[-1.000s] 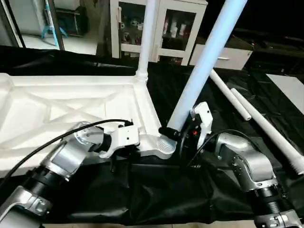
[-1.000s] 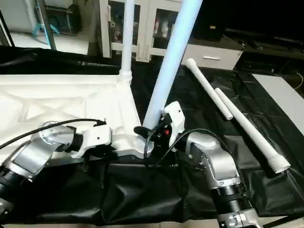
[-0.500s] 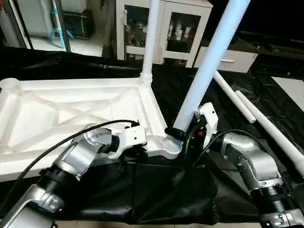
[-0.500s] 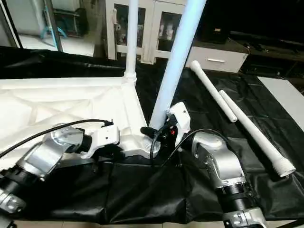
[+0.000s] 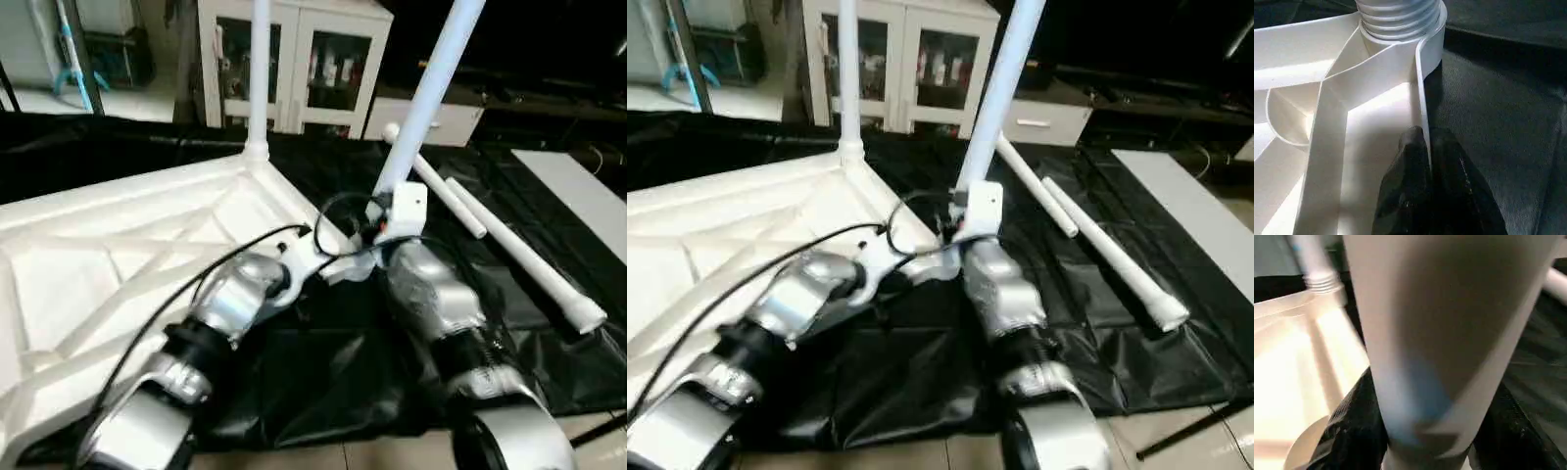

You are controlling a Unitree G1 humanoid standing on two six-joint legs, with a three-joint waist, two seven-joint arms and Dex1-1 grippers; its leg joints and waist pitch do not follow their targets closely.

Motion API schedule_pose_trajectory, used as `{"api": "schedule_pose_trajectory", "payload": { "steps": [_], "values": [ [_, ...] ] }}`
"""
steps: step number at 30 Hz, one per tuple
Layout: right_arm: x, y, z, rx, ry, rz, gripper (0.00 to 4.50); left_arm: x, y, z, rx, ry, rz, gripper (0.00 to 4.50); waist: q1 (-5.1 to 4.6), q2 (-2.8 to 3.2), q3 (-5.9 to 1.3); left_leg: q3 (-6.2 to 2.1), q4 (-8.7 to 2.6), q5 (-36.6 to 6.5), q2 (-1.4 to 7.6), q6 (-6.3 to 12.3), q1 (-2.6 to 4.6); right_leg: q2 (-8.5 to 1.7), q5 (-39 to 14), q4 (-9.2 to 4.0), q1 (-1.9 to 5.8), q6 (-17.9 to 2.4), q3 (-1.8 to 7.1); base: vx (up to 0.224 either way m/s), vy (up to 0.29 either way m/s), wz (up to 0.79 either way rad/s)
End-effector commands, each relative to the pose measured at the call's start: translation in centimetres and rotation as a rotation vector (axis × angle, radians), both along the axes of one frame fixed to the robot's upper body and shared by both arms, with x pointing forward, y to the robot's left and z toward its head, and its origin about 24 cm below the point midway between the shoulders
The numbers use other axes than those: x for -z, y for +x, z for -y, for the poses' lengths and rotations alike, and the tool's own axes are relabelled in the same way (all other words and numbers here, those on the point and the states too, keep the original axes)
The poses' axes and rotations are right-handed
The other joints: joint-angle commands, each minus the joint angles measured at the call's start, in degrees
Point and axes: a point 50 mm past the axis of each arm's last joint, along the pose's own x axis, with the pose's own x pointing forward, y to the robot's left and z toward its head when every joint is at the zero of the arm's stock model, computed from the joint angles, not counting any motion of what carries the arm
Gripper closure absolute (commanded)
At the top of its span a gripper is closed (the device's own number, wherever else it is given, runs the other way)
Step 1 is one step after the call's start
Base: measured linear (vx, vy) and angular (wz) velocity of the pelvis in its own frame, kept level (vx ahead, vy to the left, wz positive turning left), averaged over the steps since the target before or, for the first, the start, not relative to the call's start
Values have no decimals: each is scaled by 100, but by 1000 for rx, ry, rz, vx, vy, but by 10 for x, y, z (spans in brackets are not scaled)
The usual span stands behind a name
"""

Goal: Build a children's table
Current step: Insert table leg to table base

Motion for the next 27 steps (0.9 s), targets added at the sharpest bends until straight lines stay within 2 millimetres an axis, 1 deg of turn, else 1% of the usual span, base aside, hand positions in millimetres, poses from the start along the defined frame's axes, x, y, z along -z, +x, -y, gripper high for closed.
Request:
{"api": "schedule_pose_trajectory", "payload": {
  "steps": [1,2,3,4,6,8,9,13,14,15,16,17,18,19,20,21,22,23,24,25,26,27],
  "values": [
    [60,-23,46,242,-69,-284,266,-5,-4,16,69,-48,-10,450,-23,166,-113,-119,-461,-3470,83,-300,95,-284,-3445,-652,-62,-207,110,0,0,0],
    [58,-21,45,258,-81,-273,266,-4,-4,16,61,-51,-13,450,-33,146,-116,-133,-470,-3461,90,-278,75,-290,-3432,-641,-47,-193,103,0,0,0],
    [57,-19,43,262,-74,-268,266,-3,-5,14,58,-49,-18,450,-48,144,-115,-149,-491,-3444,97,-284,37,-298,-3381,-631,-21,-202,96,0,0,0],
    [57,-19,43,262,-74,-268,266,-3,-5,14,58,-49,-18,450,-55,162,-121,-159,-506,-3429,106,-297,16,-299,-3260,-619,3,-217,97,0,0,0],
    [55,-17,41,249,-74,-257,266,-2,-5,11,51,-48,-23,450,-66,148,-118,-159,-521,-3404,113,-313,2,-295,-3069,-595,7,-278,104,0,0,0],
    [52,-14,36,222,-53,-241,266,-1,-4,9,43,-46,-25,450,-66,140,-123,-150,-521,-3372,116,-313,3,-300,-2979,-584,-1,-317,114,0,0,0],
    [49,-12,34,213,-53,-226,266,-1,-3,8,41,-46,-26,450,-68,145,-117,-145,-520,-3376,116,-317,8,-300,-2953,-585,-12,-339,122,0,0,0],
    [44,-9,27,162,-29,-194,266,-1,-3,7,37,-46,-25,450,-72,149,-114,-135,-521,-3371,112,-308,7,-293,-2913,-584,-18,-353,132,0,0,0],
    [42,-8,25,135,-26,-178,210,-1,-3,7,38,-46,-24,450,-69,153,-120,-130,-522,-3343,116,-308,2,-297,-2864,-580,-14,-371,141,0,0,0],
    [39,-6,24,121,-24,-159,196,-1,-3,6,41,-45,-25,450,-65,166,-122,-132,-527,-3308,120,-308,-9,-300,-2803,-568,-7,-392,145,0,0,0],
    [39,-6,24,121,-24,-159,196,-1,-3,6,41,-45,-25,450,-66,158,-130,-128,-524,-3264,121,-307,-14,-296,-2740,-560,0,-405,149,0,0,0],
    [37,-5,23,112,-23,-144,190,-1,-3,6,44,-45,-25,450,-32,173,-153,-103,-514,-3122,135,-306,5,-298,-2460,-542,-3,-494,171,0,0,0],
    [33,-3,22,92,-16,-125,176,-1,-3,5,52,-46,-22,450,0,170,-160,-54,-493,-2953,143,-304,37,-275,-2080,-510,-48,-624,199,0,0,0],
    [30,-2,22,80,-11,-114,154,-1,-3,5,58,-47,-20,450,-7,147,-169,-42,-493,-2796,136,-277,-8,-267,-1914,-472,-9,-674,207,0,0,0],
    [26,-1,20,35,-9,-93,154,-1,-3,4,63,-48,-18,450,23,182,-194,-41,-505,-2439,146,-264,-82,-264,-1595,-409,69,-724,218,0,0,0],
    [23,-1,20,-3,-5,-80,148,-1,-2,3,67,-49,-17,450,34,129,-224,9,-469,-2038,141,-178,-106,-238,-1184,-360,102,-777,223,0,0,0],
    [21,-1,20,-30,-2,-74,148,-1,-2,2,69,-50,-18,450,55,138,-216,42,-460,-1940,137,-125,-96,-237,-1130,-361,83,-819,230,0,0,0],
    [20,-1,20,-48,0,-71,135,-2,-2,2,71,-50,-18,450,81,150,-189,80,-448,-1881,130,-63,-85,-242,-1216,-386,59,-854,248,0,0,0],
    [18,-2,22,-71,2,-64,119,-2,-2,1,75,-49,-19,450,90,162,-193,78,-449,-1829,133,-65,-98,-258,-1239,-378,70,-873,254,0,0,0],
    [16,-2,23,-83,2,-55,110,-2,-2,0,76,-48,-19,450,118,167,-200,86,-442,-1693,133,-76,-107,-254,-1196,-370,92,-877,254,0,0,0],
    [12,-3,25,-109,6,-37,110,-2,-2,-1,78,-47,-19,450,131,153,-199,103,-423,-1568,126,-69,-109,-254,-1096,-349,90,-903,263,57,-46,3],
    [10,-4,25,-127,13,-34,102,-2,-2,-2,79,-47,-18,450,146,153,-199,104,-419,-1479,126,-58,-120,-255,-1026,-335,109,-904,265,0,0,0]
  ]
}}
